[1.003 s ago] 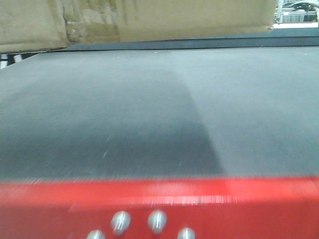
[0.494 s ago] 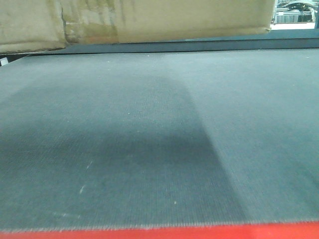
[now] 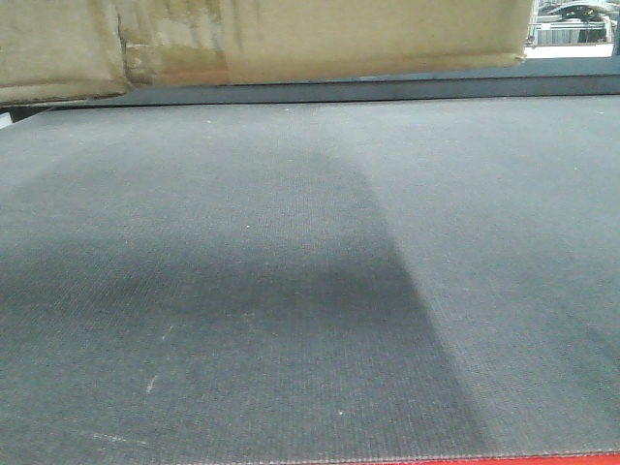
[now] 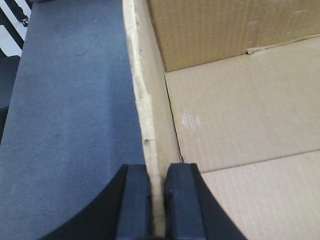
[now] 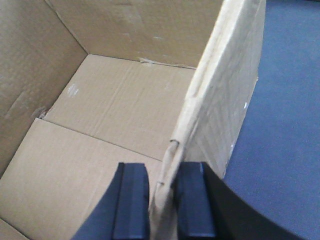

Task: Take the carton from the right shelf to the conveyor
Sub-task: 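Move the held box over the grey conveyor belt and lower it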

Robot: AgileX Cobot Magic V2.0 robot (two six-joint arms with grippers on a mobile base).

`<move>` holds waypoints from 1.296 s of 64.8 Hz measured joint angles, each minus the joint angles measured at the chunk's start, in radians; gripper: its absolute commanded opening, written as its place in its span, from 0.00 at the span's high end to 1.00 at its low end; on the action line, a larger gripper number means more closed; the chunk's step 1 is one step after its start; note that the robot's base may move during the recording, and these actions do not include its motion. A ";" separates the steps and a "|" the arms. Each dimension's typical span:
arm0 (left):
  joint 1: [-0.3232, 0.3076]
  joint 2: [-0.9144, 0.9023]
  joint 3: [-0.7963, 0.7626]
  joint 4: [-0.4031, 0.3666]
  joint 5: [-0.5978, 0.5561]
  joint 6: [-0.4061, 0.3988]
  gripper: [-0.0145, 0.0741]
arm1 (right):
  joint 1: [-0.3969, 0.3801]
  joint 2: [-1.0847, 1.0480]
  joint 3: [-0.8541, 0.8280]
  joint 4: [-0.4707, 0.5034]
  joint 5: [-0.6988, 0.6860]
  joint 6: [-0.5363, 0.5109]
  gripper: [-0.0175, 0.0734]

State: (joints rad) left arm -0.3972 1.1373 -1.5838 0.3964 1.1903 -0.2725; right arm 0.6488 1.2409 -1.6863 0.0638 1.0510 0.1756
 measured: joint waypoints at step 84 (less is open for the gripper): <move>0.008 0.266 0.000 -0.147 -0.291 -0.002 0.84 | -0.248 0.213 0.000 -0.012 -0.023 -0.037 0.88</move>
State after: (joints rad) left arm -0.3894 1.4037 -1.5838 0.2492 0.8989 -0.2748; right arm 0.4006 1.4544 -1.6863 0.0520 1.0281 0.1386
